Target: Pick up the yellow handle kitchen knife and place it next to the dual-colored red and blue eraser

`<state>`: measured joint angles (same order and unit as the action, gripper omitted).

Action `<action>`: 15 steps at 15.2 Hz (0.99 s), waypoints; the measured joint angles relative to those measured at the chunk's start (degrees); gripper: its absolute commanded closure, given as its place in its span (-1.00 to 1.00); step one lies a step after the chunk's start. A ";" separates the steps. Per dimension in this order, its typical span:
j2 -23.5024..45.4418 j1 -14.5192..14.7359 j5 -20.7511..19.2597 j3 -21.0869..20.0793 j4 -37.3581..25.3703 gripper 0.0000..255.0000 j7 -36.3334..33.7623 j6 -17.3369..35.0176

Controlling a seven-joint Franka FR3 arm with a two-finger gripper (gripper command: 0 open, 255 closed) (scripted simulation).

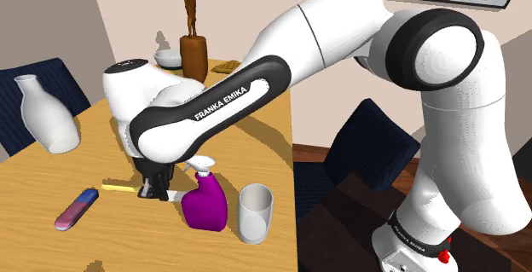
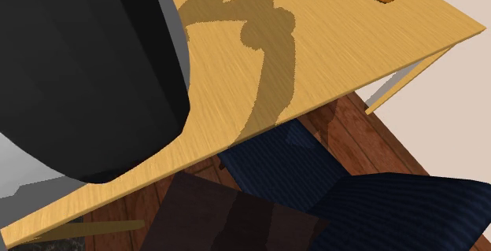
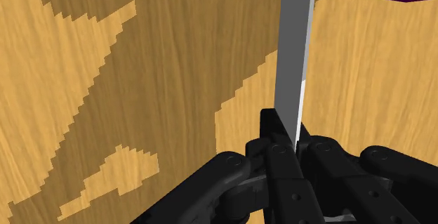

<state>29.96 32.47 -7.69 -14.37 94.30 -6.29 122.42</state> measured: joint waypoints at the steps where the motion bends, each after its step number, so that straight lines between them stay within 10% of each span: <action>1: 0.37 0.04 -0.11 0.06 0.27 1.00 -0.07 0.64; 10: 1.67 0.19 -0.49 0.29 0.88 1.00 -0.30 2.55; 11: 1.67 0.19 -0.49 0.29 0.88 -1.00 -0.30 2.55; 15: 1.67 0.19 -0.49 0.29 0.88 -1.00 -0.30 2.55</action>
<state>31.64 32.66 -8.18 -14.08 95.19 -6.59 124.97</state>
